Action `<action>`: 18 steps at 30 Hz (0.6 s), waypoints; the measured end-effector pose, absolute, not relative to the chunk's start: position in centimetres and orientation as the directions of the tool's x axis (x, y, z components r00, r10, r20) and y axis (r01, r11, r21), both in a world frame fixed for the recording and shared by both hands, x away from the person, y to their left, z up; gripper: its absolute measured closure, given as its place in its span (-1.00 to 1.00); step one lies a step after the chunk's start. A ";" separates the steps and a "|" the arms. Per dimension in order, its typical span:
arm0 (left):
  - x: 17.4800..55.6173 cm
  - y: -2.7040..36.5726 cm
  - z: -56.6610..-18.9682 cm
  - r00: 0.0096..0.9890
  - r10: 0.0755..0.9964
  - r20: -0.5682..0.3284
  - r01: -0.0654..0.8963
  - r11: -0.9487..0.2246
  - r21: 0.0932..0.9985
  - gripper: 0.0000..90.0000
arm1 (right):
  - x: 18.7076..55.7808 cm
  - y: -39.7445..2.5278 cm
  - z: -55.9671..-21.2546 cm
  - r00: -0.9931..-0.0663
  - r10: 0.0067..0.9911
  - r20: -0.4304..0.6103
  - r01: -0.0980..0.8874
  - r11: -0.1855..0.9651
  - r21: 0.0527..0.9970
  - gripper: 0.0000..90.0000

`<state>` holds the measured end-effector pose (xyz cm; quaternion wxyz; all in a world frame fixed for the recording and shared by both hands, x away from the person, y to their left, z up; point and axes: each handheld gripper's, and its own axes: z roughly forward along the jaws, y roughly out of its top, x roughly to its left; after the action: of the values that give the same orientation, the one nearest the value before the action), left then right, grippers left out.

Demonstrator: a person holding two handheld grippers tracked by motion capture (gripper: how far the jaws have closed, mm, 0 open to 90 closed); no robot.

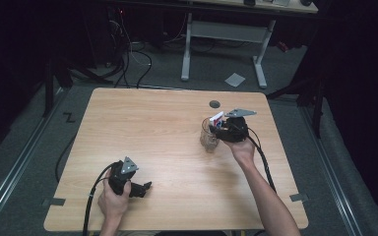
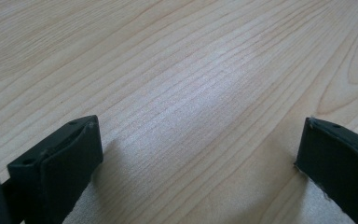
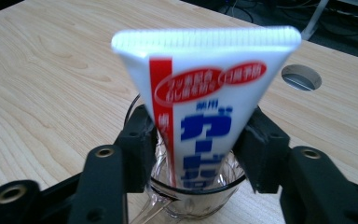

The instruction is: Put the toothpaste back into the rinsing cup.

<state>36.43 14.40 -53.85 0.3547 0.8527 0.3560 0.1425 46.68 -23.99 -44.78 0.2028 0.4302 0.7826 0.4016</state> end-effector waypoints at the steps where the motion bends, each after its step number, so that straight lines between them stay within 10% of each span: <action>1: 36.4 14.4 -53.8 0.706 0.708 -0.010 0.506 -0.495 0.706 -0.99 | 46.6 -24.0 -44.7 -0.547 0.837 0.033 0.513 0.304 0.803 0.09; 18: 36.4 14.4 -53.8 0.706 0.708 -0.009 0.506 -0.496 0.706 -0.99 | 46.0 -24.5 -44.5 -0.529 0.847 0.044 0.500 0.270 0.823 -0.14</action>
<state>36.45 14.40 -53.85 0.3542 0.8530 0.3558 0.1427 46.02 -24.52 -44.51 0.2084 0.4381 0.7690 0.4163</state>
